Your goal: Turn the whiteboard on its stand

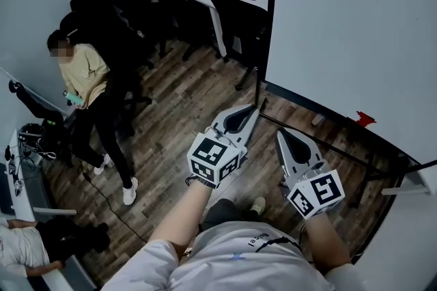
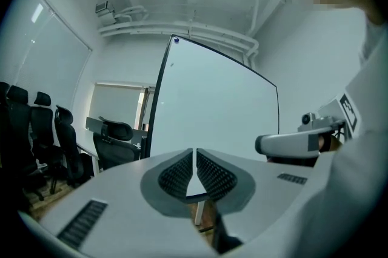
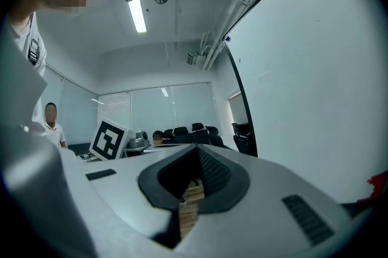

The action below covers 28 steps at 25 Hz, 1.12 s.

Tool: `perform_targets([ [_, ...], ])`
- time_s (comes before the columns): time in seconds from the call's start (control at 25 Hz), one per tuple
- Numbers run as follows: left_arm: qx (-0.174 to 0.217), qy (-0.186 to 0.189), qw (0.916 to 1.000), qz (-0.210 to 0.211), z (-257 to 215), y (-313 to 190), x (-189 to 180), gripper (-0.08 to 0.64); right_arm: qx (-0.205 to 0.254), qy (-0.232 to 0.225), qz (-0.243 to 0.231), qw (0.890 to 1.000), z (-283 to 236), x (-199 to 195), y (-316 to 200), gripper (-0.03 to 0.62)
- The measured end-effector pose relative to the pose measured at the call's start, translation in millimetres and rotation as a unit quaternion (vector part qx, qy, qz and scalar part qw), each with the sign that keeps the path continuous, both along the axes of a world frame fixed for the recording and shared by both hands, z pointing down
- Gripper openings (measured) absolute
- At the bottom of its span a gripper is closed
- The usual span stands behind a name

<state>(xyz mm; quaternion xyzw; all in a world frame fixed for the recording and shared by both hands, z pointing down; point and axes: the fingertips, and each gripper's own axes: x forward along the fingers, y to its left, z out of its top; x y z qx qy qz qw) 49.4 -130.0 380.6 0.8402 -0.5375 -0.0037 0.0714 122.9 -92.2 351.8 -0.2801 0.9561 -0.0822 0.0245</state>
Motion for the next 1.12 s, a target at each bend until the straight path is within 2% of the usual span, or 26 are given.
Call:
perform_targets([
  [0.24,0.009,0.008,0.9996,0.025,3.7,-48.5,-22.4,0.017,-0.001,0.002,0.020,1.000,2.6,-16.1,-30.6,0.011],
  [0.4,0.017,0.007,0.9981,0.059,5.6,-93.4,-41.5,0.084,0.001,0.009,0.054,0.999,2.5,-32.7,-60.8,0.011],
  [0.64,0.019,-0.021,0.9930,0.115,17.6,-161.7,-64.9,0.161,-0.007,0.016,0.101,0.995,5.9,-63.6,-97.0,0.011],
  [0.8,0.019,-0.032,0.9898,0.138,29.4,-206.3,-80.2,0.198,-0.009,0.029,0.124,0.992,14.0,-79.7,-109.7,0.011],
  [1.12,0.018,-0.059,0.9801,0.189,55.5,-275.8,-81.3,0.281,-0.011,0.041,0.164,0.986,16.7,-84.5,-135.2,0.011],
])
